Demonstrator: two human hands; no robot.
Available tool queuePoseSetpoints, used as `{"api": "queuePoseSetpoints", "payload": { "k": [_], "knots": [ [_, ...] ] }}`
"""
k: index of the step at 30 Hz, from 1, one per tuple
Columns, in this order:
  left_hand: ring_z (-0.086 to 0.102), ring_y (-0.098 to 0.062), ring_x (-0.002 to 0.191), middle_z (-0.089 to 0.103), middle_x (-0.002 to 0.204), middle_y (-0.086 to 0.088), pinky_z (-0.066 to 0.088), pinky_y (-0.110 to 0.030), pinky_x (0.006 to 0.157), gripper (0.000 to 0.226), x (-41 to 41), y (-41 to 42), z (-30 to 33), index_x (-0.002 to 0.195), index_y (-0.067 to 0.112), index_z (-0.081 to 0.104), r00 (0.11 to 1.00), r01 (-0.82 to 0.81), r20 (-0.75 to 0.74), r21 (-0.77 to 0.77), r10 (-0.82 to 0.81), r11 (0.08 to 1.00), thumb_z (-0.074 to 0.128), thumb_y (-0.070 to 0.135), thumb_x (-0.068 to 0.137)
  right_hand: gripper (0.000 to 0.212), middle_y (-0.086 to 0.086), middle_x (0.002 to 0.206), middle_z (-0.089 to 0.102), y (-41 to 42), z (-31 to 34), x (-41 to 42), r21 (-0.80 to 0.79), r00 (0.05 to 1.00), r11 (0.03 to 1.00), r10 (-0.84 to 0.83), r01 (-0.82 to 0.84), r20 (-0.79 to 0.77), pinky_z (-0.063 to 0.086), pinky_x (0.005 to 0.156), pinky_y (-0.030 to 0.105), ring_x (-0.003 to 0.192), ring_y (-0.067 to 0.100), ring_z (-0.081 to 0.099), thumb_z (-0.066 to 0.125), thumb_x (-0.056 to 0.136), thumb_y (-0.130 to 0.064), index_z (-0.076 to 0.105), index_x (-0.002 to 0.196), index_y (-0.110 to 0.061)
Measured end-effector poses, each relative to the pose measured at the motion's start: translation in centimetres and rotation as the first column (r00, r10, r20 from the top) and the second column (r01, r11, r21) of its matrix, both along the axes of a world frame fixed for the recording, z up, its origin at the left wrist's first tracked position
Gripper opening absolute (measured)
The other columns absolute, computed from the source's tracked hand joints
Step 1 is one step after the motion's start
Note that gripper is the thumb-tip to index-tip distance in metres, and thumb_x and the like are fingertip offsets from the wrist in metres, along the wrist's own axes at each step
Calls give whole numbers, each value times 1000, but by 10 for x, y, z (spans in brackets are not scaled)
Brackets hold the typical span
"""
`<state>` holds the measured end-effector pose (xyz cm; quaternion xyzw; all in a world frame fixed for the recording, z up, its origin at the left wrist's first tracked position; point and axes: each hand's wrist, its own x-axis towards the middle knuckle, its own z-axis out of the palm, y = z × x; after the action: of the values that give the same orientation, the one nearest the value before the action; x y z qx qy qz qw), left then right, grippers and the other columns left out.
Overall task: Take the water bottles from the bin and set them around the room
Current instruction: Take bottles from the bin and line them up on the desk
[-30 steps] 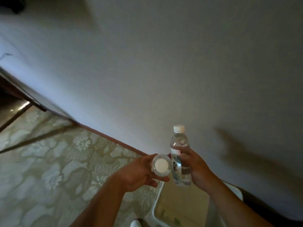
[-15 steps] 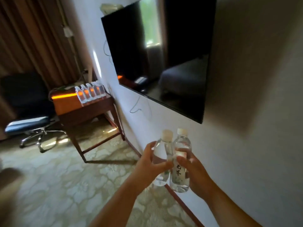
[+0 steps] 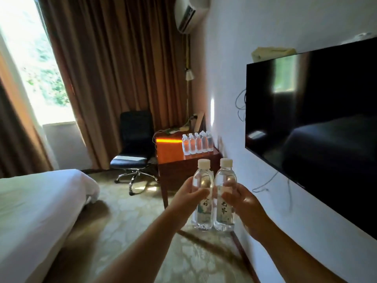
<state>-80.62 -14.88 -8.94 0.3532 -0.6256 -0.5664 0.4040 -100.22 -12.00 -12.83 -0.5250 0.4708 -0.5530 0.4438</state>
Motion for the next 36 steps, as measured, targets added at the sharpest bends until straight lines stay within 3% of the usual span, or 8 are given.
{"api": "queuePoseSetpoints", "payload": {
  "k": [3, 6, 10, 15, 18, 21, 27, 36],
  "knots": [
    [72, -18, 95, 74, 95, 2, 61, -32, 79, 28, 14, -57, 10, 105, 34, 66, 999, -6, 34, -69, 9, 998, 78, 37, 81, 59, 5, 113, 74, -73, 6, 15, -36, 994, 993, 109, -108, 8, 54, 96, 57, 108, 31, 69, 79, 66, -62, 67, 116, -34],
    [73, -10, 93, 74, 97, 11, 59, -21, 72, 30, 31, -121, 22, 98, 47, 67, 991, -104, 70, -81, 110, 991, 83, 41, 73, 60, 3, 115, 74, -141, 20, 30, -69, 986, 984, 167, -167, -7, 59, 92, 44, 112, 26, 69, 81, 66, -63, 67, 116, -33],
    [71, -15, 106, 72, 115, 0, 59, -34, 85, 59, 58, -211, 25, 126, 32, 60, 978, -175, 101, -79, 183, 981, 85, 37, 73, 55, -18, 120, 71, -232, 28, 45, -116, 973, 967, 218, -226, -73, 54, 88, 25, 113, 3, 66, 77, 70, -63, 63, 121, -49],
    [70, -17, 106, 72, 118, -2, 56, -41, 91, 63, 94, -318, 16, 130, 28, 58, 953, -259, 147, -62, 266, 964, 86, 31, 74, 54, -5, 124, 72, -348, 13, 78, -76, 954, 953, 286, -292, -88, 54, 96, 47, 114, 16, 69, 75, 80, -56, 62, 129, -40],
    [71, -15, 104, 72, 116, 0, 58, -38, 88, 60, 122, -394, 16, 129, 28, 59, 946, -237, 205, -83, 250, 968, 86, 30, 75, 49, -6, 119, 74, -417, 8, 101, -62, 963, 964, 253, -260, -96, 59, 90, 46, 109, 17, 72, 77, 78, -57, 66, 123, -44],
    [71, -14, 103, 73, 113, 2, 58, -40, 89, 62, 146, -469, 14, 126, 31, 61, 938, -223, 247, -110, 244, 969, 89, 29, 71, 36, -16, 111, 75, -482, 3, 125, -61, 974, 978, 194, -202, -114, 60, 79, 24, 101, 4, 72, 79, 74, -55, 71, 109, -51],
    [69, -17, 107, 71, 115, 1, 56, -49, 95, 69, 185, -615, 7, 129, 31, 60, 942, -158, 285, -101, 181, 982, 89, 24, 67, 46, -17, 104, 76, -609, -4, 168, -3, 987, 998, 67, -68, -148, 52, 80, 27, 94, -2, 71, 79, 63, -65, 74, 104, -45],
    [69, -7, 100, 71, 109, 11, 59, -35, 87, 69, 180, -819, -31, 124, 34, 61, 932, -103, 341, -68, 120, 992, 92, 32, 63, 33, -17, 103, 77, -783, -37, 174, 106, 988, 990, -75, 89, -133, 49, 93, 29, 98, -3, 70, 86, 73, -45, 72, 102, -52]
  ]
}}
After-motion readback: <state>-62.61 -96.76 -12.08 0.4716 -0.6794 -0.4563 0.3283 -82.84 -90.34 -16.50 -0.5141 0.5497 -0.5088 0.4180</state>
